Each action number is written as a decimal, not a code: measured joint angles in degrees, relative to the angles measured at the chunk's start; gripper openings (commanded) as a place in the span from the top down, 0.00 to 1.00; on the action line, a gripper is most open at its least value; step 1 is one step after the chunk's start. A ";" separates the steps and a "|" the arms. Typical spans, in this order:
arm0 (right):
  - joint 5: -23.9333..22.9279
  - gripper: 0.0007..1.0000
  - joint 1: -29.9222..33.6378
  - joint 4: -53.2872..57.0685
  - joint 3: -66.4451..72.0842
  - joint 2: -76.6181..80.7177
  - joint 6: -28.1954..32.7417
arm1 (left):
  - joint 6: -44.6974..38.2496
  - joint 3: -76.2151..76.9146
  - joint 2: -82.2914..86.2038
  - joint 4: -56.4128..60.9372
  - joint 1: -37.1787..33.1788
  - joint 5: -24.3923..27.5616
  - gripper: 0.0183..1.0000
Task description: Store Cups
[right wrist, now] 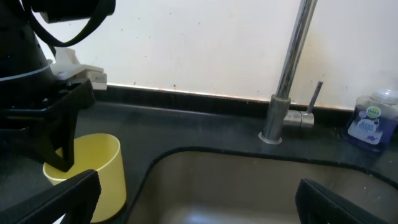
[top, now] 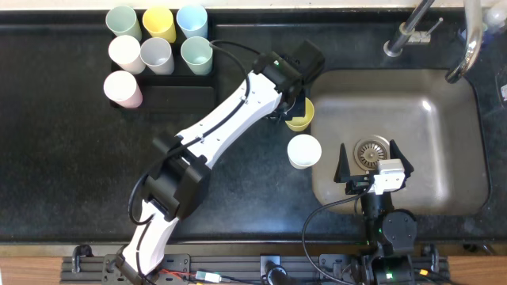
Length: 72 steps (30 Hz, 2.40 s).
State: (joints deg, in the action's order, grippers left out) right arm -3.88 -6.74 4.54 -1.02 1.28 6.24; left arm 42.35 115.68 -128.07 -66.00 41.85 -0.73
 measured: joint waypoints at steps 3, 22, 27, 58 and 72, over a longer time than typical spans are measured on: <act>0.00 0.00 0.00 0.00 0.00 0.00 0.04 | 1.73 -0.02 1.07 -0.02 -0.72 -2.89 0.98; 0.00 0.00 0.00 0.00 0.00 0.00 0.00 | 45.13 -12.20 33.44 -10.40 -22.60 -21.79 0.98; 0.02 0.00 0.00 0.02 0.00 0.00 0.02 | 47.74 -21.92 31.12 -6.21 -28.11 -17.88 0.98; 0.00 0.00 0.00 -0.02 0.00 0.00 0.00 | 49.03 -24.26 22.53 -1.64 -32.96 -11.43 0.98; 0.02 0.00 0.00 0.00 0.00 0.00 0.02 | 49.03 -24.26 19.67 -1.44 -35.26 -10.27 0.98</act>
State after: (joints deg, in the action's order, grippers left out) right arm -3.86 -6.74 4.54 -1.02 1.28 6.26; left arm 91.37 91.42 -108.40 -67.44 6.59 -11.00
